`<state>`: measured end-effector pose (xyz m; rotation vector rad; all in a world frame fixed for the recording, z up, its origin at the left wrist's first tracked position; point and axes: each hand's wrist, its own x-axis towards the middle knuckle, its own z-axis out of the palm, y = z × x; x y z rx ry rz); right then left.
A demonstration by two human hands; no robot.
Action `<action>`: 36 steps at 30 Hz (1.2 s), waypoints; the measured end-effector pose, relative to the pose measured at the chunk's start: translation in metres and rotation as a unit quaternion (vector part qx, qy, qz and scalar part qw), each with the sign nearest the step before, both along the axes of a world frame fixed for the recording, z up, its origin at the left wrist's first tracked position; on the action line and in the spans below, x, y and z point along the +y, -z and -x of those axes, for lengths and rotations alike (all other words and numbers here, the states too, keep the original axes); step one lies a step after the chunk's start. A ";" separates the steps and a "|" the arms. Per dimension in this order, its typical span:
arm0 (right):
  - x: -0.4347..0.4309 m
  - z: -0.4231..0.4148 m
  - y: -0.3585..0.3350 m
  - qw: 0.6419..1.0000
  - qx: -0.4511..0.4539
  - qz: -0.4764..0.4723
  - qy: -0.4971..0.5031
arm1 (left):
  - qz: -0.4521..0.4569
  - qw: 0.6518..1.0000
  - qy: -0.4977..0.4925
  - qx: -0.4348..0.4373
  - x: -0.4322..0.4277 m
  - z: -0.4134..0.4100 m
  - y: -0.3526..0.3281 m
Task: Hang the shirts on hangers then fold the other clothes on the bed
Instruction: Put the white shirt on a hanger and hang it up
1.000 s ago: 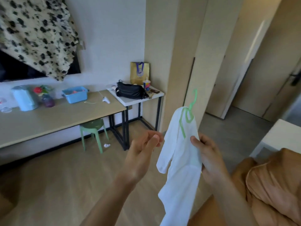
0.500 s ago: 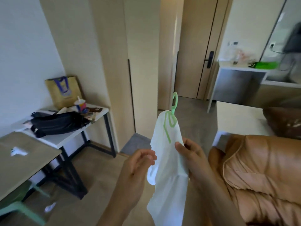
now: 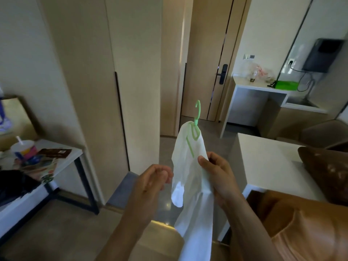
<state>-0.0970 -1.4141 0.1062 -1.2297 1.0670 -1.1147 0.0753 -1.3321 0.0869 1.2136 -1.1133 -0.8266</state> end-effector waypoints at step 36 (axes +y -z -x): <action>-0.910 -0.133 -0.030 0.963 0.083 0.034 -0.255 | -0.067 0.975 -0.205 -0.059 -0.862 -0.082 -0.021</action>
